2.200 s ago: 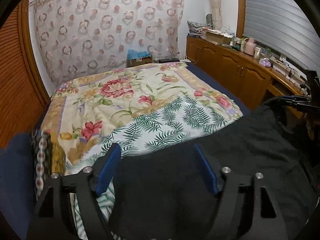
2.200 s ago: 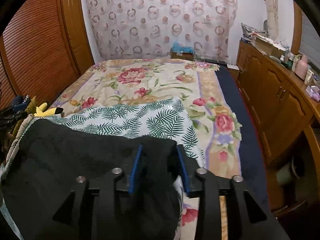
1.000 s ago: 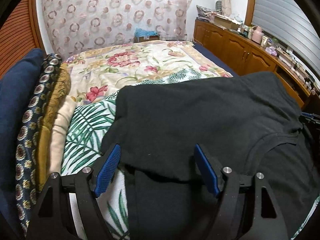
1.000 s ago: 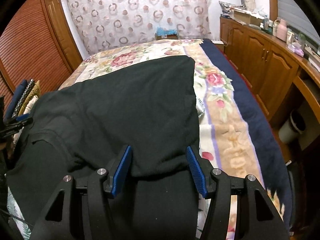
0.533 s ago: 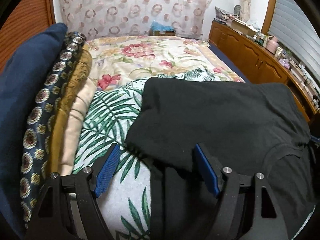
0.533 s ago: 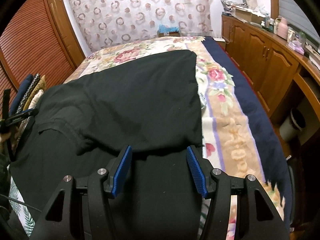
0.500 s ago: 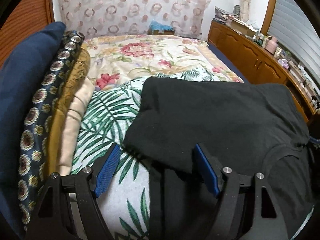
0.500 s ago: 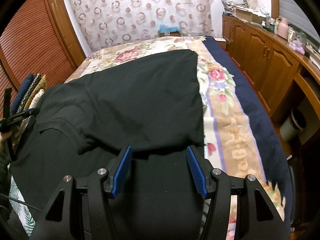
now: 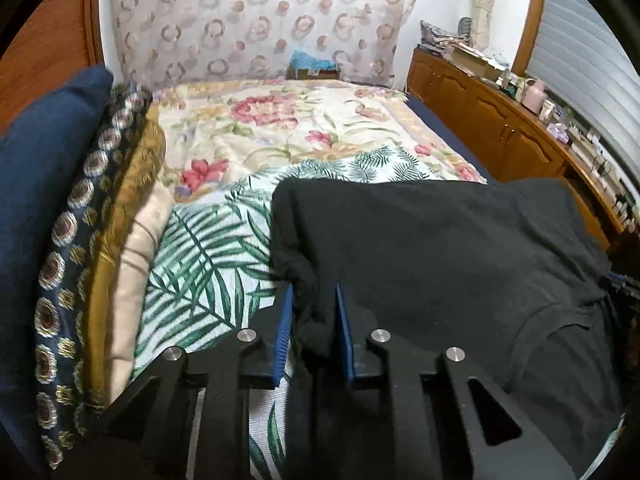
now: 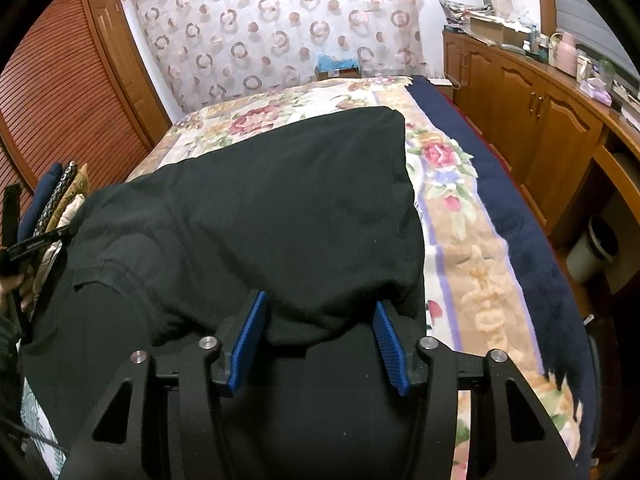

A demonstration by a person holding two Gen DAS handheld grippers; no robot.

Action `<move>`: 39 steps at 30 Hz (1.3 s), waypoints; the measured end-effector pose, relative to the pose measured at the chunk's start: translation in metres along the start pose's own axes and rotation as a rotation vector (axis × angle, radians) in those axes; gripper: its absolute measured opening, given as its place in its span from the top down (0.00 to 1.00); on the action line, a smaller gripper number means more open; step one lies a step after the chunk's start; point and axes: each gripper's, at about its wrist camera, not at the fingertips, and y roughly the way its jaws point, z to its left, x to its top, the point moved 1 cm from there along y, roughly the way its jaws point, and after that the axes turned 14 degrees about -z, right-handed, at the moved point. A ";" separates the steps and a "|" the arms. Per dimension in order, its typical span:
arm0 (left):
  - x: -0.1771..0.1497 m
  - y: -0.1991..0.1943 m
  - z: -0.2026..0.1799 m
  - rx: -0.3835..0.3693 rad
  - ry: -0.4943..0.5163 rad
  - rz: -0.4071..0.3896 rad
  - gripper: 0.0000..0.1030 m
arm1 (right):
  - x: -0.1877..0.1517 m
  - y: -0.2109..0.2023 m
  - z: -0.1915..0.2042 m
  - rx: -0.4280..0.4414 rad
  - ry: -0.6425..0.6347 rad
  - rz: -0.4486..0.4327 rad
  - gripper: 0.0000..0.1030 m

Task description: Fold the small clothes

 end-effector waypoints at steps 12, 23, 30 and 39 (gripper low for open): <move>0.024 -0.025 -0.001 -0.012 0.014 -0.129 0.89 | 0.008 -0.004 0.006 0.042 -0.031 -0.091 0.95; 0.028 -0.052 -0.010 -0.040 0.027 -0.188 0.91 | 0.010 -0.034 0.011 0.074 -0.090 -0.202 0.96; 0.033 -0.091 -0.019 -0.061 0.039 -0.260 0.91 | 0.007 -0.066 0.014 0.084 -0.128 -0.276 0.96; 0.013 -0.141 -0.016 -0.053 0.040 -0.316 0.91 | -0.029 -0.110 0.011 0.094 -0.143 -0.305 0.96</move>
